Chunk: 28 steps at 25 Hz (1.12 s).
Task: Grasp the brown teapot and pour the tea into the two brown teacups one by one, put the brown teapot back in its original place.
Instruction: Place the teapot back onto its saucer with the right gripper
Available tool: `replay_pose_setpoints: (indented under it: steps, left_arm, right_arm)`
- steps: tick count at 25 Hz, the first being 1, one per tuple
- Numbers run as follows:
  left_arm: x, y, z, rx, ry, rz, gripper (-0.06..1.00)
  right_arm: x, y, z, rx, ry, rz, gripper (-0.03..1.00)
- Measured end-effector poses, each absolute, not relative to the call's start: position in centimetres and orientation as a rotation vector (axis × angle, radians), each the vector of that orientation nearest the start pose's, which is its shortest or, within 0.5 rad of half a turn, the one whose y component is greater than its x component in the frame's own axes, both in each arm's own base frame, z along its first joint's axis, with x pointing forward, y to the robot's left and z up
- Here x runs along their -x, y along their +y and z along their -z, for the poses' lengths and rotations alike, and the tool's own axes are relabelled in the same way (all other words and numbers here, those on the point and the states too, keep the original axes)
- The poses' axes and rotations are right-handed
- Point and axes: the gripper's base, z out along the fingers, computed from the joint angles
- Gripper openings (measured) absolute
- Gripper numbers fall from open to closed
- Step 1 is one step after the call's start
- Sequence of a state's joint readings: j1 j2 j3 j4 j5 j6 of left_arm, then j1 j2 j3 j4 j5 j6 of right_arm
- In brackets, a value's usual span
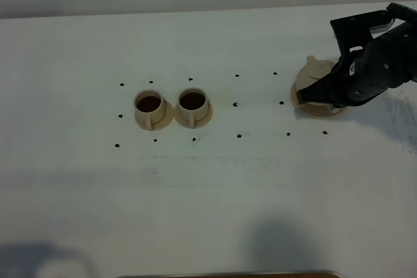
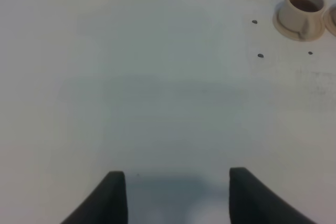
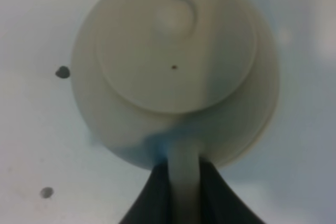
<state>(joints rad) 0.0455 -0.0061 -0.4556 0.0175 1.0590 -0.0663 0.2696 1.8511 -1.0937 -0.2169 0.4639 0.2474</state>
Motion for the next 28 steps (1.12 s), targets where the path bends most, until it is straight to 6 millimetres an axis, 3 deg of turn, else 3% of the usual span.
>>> replay_pose_setpoints:
  steps: [17, 24, 28]
  left_arm:
    - [0.1, 0.1, -26.5, 0.118, 2.077, -0.008, 0.50]
    - [0.1, 0.1, -26.5, 0.118, 2.077, -0.008, 0.50]
    - [0.1, 0.1, -26.5, 0.118, 2.077, -0.008, 0.50]
  right_arm:
    - [-35.4, 8.9, -14.2, 0.272, 2.729, 0.044, 0.11]
    - [-35.4, 8.9, -13.8, 0.275, 2.740, 0.046, 0.41]
    - [-35.3, 8.8, -13.9, 0.272, 2.745, 0.049, 0.53]
